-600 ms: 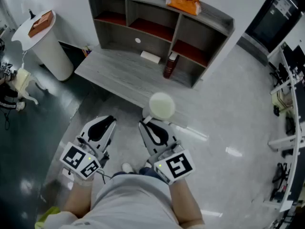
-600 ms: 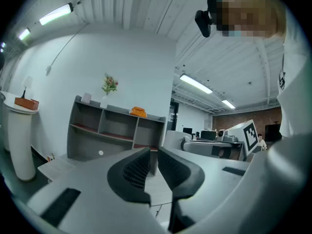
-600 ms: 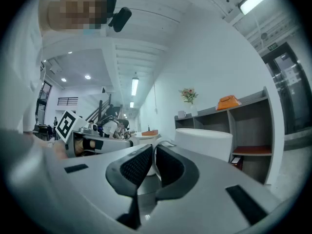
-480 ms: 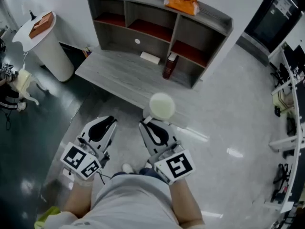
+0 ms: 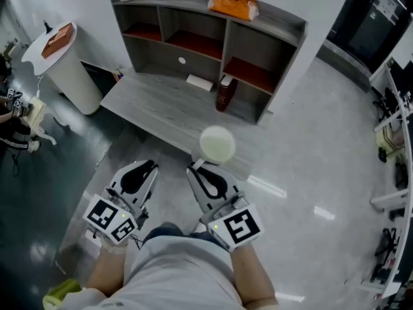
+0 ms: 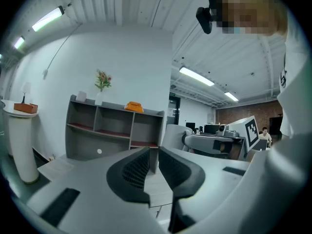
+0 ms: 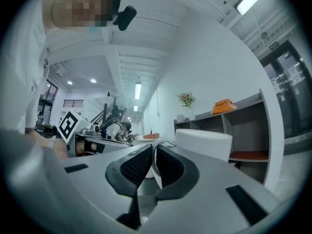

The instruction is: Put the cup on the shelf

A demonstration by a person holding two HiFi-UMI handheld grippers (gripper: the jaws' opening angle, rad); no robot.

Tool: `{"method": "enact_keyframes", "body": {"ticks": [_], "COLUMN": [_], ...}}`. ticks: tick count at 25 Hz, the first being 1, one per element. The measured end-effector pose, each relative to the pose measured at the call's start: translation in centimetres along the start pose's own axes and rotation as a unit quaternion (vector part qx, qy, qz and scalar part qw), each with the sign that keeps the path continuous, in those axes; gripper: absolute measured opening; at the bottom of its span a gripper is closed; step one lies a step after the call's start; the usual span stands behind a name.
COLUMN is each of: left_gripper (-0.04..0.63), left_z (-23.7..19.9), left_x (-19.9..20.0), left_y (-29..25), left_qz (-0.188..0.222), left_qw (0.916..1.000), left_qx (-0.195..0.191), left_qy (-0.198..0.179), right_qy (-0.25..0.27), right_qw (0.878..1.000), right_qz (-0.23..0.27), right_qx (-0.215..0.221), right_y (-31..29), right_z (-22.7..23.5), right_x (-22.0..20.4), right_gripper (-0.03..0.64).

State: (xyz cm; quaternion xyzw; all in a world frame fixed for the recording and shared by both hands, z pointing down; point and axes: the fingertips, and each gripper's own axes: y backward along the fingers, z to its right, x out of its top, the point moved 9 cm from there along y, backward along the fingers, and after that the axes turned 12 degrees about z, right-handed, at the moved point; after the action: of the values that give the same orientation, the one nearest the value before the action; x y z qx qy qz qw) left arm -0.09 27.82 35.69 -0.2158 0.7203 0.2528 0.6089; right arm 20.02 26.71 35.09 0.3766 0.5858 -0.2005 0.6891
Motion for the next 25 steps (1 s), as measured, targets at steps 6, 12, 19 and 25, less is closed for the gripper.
{"method": "enact_keyframes", "body": {"ticks": [6, 12, 19, 25], "left_gripper": [0.043, 0.043, 0.043, 0.043], "left_z": [0.8, -0.1, -3.7, -8.9], "left_x": [-1.0, -1.8, -1.9, -2.5], "left_y": [-2.0, -4.1, -7.4, -10.4], "left_qz": [-0.004, -0.011, -0.012, -0.02], "left_qw": [0.9998, 0.9997, 0.9997, 0.9994], "left_qx": [0.017, 0.021, 0.017, 0.011], "left_qy": [0.003, 0.005, 0.014, 0.027], "right_qy": [-0.008, -0.01, -0.009, -0.011], "right_qw": [1.0, 1.0, 1.0, 0.999], "right_qz": [-0.002, -0.009, -0.027, -0.045], "right_qx": [0.006, 0.009, 0.002, -0.011], "right_y": [0.6, -0.1, -3.0, -7.4], "right_z": [3.1, 5.5, 8.2, 10.9], "right_x": [-0.4, -1.2, -2.5, -4.5], "right_gripper": [0.037, 0.037, 0.037, 0.037]}}
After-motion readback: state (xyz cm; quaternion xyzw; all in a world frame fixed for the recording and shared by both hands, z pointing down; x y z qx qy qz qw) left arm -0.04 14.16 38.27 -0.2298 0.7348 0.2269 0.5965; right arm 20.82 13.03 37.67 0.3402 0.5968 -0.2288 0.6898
